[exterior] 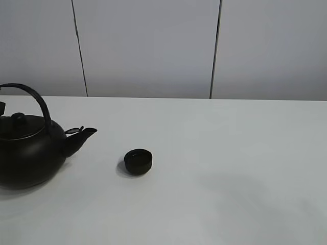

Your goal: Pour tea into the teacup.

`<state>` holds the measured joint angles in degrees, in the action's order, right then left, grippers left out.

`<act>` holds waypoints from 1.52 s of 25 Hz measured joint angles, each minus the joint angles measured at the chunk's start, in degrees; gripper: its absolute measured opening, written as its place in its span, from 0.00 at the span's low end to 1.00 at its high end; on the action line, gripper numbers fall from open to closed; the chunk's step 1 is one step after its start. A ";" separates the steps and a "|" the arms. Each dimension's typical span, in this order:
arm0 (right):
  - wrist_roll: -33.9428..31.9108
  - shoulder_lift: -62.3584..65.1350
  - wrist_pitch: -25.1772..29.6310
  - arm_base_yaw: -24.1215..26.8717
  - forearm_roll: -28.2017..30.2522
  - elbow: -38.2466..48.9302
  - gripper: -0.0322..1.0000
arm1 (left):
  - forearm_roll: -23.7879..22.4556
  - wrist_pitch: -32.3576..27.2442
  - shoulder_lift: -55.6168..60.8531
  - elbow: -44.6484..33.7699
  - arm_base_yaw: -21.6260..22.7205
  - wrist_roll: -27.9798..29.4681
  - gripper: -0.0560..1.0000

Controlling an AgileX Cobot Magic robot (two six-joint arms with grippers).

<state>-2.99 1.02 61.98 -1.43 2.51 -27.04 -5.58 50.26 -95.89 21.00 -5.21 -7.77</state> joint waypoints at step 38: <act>0.00 0.00 0.00 0.00 0.00 0.00 0.57 | -3.19 10.37 -7.93 0.11 0.00 1.38 0.15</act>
<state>-2.99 1.02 61.97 -1.43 2.51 -27.04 -8.77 60.63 -103.82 21.11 -5.21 -6.39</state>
